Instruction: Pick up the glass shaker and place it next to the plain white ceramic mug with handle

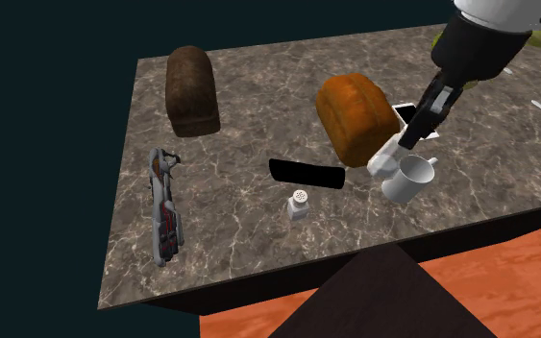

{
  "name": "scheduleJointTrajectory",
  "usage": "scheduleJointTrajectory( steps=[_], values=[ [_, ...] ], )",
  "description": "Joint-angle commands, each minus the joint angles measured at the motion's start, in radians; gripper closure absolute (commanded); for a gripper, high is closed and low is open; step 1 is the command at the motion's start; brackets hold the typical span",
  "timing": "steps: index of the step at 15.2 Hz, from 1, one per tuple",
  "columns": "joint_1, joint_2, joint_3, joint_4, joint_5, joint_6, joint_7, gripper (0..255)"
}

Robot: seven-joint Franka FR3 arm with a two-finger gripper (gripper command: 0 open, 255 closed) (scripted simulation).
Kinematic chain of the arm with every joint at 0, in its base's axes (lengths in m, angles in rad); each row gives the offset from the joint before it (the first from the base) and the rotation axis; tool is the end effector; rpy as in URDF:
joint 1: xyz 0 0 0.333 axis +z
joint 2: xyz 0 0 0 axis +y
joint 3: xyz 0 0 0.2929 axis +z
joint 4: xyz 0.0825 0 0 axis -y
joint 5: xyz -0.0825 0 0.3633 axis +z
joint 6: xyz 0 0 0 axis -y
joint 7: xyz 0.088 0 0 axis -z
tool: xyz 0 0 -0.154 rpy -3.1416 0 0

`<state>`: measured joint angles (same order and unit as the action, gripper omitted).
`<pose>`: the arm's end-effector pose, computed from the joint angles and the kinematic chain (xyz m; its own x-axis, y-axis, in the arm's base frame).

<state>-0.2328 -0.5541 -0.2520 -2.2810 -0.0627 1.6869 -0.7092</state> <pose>0.3224 -0.1875 0.4856 0.9629 0.2697 0.0052 0.2692 -0.9591 -0.0874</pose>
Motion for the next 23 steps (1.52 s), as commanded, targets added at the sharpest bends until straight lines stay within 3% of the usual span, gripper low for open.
scheduleJointTrajectory(
  steps=[1,14,23],
  values=[
    [-0.021,-0.024,-0.033,-0.019,-0.025,-0.005,-0.043,255],
    [-0.143,-0.07,-0.28,0.019,-0.193,-0.061,-0.351,255],
    [-0.152,-0.069,-0.309,-0.098,-0.215,0.057,-0.349,255]
  ],
)
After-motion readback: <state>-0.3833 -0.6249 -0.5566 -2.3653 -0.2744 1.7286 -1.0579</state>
